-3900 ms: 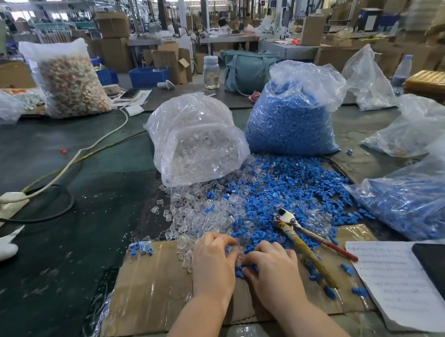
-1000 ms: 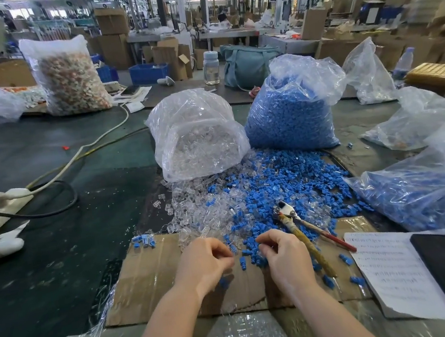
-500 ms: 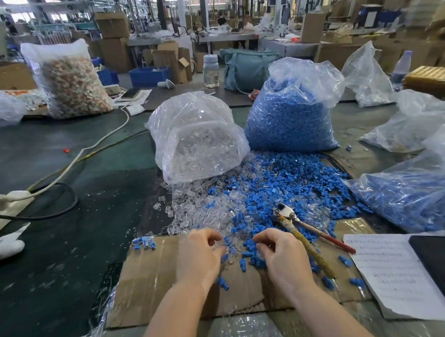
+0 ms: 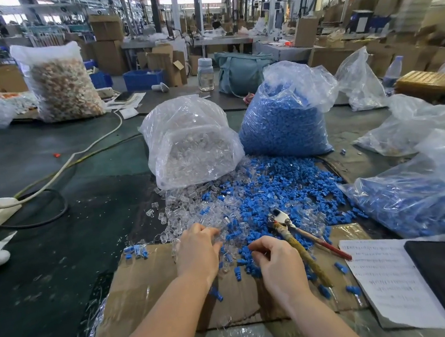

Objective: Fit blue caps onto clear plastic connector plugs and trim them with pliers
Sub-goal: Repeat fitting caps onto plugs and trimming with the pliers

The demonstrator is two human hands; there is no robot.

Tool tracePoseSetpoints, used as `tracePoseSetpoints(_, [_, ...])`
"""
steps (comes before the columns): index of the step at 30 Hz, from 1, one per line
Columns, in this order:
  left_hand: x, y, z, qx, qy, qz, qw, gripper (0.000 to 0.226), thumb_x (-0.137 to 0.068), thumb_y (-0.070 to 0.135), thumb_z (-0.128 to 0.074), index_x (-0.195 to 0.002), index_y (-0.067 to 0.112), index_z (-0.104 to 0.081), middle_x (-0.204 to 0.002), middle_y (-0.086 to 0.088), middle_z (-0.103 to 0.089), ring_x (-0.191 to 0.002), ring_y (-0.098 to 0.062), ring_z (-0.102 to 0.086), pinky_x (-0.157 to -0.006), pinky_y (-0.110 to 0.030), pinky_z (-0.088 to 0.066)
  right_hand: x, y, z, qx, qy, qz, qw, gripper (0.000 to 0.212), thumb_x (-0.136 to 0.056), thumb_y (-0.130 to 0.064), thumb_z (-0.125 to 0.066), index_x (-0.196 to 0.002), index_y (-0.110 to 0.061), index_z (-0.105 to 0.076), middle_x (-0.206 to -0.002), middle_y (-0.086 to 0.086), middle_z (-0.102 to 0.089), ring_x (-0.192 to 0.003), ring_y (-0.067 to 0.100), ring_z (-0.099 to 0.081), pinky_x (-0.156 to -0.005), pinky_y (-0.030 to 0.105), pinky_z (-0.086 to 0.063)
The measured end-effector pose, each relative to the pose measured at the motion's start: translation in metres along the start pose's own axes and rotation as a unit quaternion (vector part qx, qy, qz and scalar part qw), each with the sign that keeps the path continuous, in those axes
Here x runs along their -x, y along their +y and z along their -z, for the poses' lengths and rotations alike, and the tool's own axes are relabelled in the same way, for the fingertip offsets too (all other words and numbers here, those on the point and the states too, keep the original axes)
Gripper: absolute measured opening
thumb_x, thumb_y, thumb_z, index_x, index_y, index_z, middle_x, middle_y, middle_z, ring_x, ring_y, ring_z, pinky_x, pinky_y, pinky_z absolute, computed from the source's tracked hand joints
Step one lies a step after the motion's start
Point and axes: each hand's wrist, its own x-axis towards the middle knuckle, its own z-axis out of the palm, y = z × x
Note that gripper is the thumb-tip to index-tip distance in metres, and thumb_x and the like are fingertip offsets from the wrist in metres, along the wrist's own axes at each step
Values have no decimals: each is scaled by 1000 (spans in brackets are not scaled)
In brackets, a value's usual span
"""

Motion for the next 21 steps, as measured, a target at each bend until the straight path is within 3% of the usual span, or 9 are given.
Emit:
tracePoseSetpoints(8, [-4, 1, -5, -4, 13, 17, 1000, 17, -85, 38, -62, -101, 31, -64, -102, 9, -53, -102, -11, -45, -95, -31, -35, -2, 0, -1, -11, 4, -1, 1000, 14, -92, -17, -58, -99, -23, -68, -94, -11, -65, -89, 5, -57, -84, 22, -48])
tracePoseSetpoints(13, [-1, 3, -8, 11, 28, 16, 999, 31, -87, 36, -59, -118, 33, -56, -110, 9, -52, -109, -10, -43, -101, -30, -31, -3, 1, -1, -16, 1, -5, 1000, 14, -92, -17, -57, -99, -24, -68, -93, -10, -65, -90, 5, -57, -85, 24, -49])
tracePoseSetpoints(16, [0, 6, -9, 13, 25, -1, 1000, 37, -91, 36, -53, -128, 36, -50, -102, 11, -47, -103, -8, -41, -99, -29, -31, -3, 1, 0, -17, 1, -7, 1000, 14, -92, -17, -57, -99, -24, -68, -93, -10, -65, -90, 5, -57, -85, 24, -49])
tracePoseSetpoints(21, [-2, 7, -9, -3, 13, 3, 1000, 29, -89, 40, -56, -118, 38, -57, -98, 12, -41, -102, -9, -40, -97, -31, -32, -3, 2, 0, -16, 3, -9, 1000, 14, -92, -16, -58, -98, -24, -68, -93, -10, -65, -90, 6, -57, -85, 25, -49])
